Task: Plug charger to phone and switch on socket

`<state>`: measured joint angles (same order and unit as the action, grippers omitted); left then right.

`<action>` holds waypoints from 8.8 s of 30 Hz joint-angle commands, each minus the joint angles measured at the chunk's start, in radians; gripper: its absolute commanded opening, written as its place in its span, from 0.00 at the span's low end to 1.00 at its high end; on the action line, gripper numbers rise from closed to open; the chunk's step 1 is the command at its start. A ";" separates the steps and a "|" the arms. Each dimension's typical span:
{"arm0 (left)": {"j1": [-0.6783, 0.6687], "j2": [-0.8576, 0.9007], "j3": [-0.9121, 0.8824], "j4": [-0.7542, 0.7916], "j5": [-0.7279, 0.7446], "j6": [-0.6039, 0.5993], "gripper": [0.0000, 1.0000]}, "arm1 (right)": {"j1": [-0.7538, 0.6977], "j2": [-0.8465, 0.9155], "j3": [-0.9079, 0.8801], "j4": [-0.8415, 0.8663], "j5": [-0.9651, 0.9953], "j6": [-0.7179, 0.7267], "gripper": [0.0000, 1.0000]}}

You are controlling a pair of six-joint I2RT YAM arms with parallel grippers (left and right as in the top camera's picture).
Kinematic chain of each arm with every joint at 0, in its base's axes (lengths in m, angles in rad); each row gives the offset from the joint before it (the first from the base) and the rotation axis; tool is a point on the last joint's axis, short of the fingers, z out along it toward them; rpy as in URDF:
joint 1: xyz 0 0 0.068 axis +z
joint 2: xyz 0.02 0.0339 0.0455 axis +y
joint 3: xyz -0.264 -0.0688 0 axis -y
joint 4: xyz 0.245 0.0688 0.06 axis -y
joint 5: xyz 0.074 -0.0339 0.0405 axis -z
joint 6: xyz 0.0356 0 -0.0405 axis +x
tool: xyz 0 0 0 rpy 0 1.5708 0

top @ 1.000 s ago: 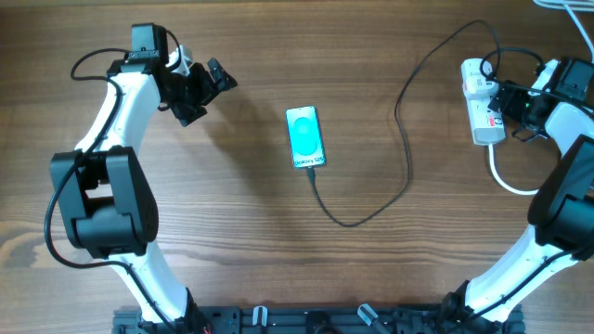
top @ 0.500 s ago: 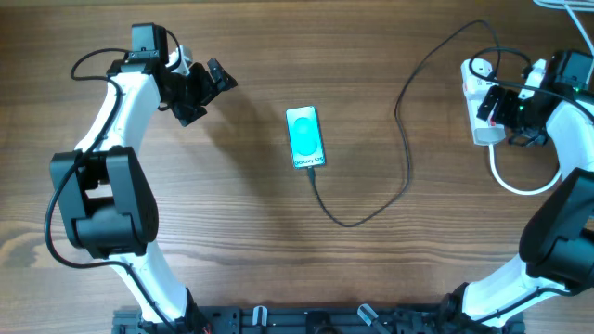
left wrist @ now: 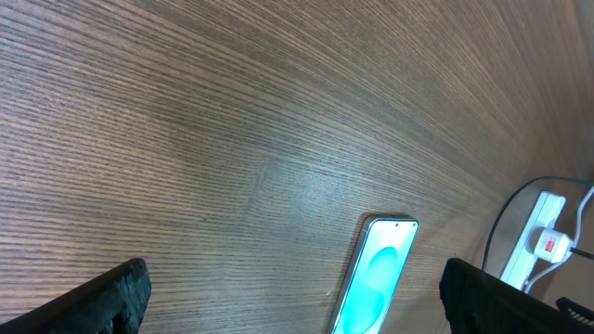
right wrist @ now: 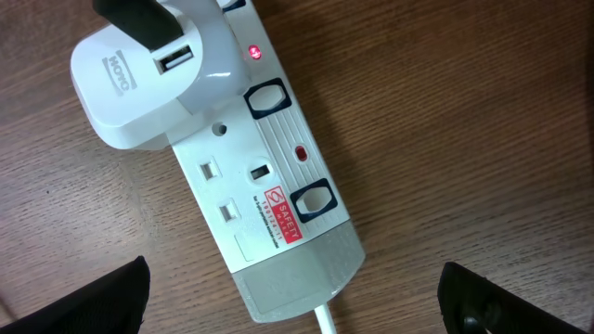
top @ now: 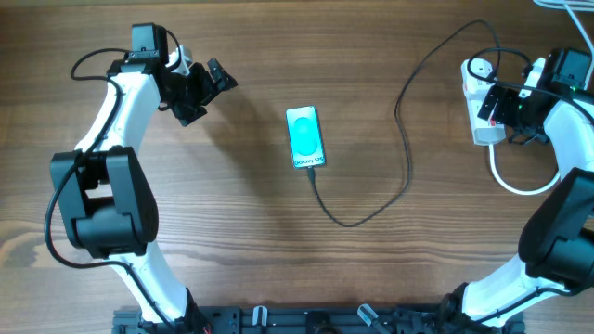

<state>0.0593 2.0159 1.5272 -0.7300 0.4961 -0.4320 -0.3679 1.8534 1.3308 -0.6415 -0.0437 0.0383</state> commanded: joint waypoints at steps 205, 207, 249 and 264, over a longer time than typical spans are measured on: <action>-0.252 -2.011 -1.521 0.658 -0.516 0.174 1.00 | 0.374 -1.307 -1.326 0.962 -0.345 -0.170 1.00; -0.252 -2.011 -1.521 0.658 -0.516 0.174 1.00 | 0.374 -1.418 -1.326 0.850 -0.344 -0.171 1.00; -0.252 -2.010 -1.521 0.658 -0.516 0.174 1.00 | 0.404 -1.849 -1.326 0.670 -0.315 -0.169 1.00; -0.252 -2.009 -1.521 0.658 -0.516 0.174 1.00 | 0.404 -1.849 -1.326 0.670 -0.315 -0.169 1.00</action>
<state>-0.1898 0.0090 0.0101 -0.0719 -0.0036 -0.2741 0.0322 0.0174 0.0063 0.0280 -0.3729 -0.1326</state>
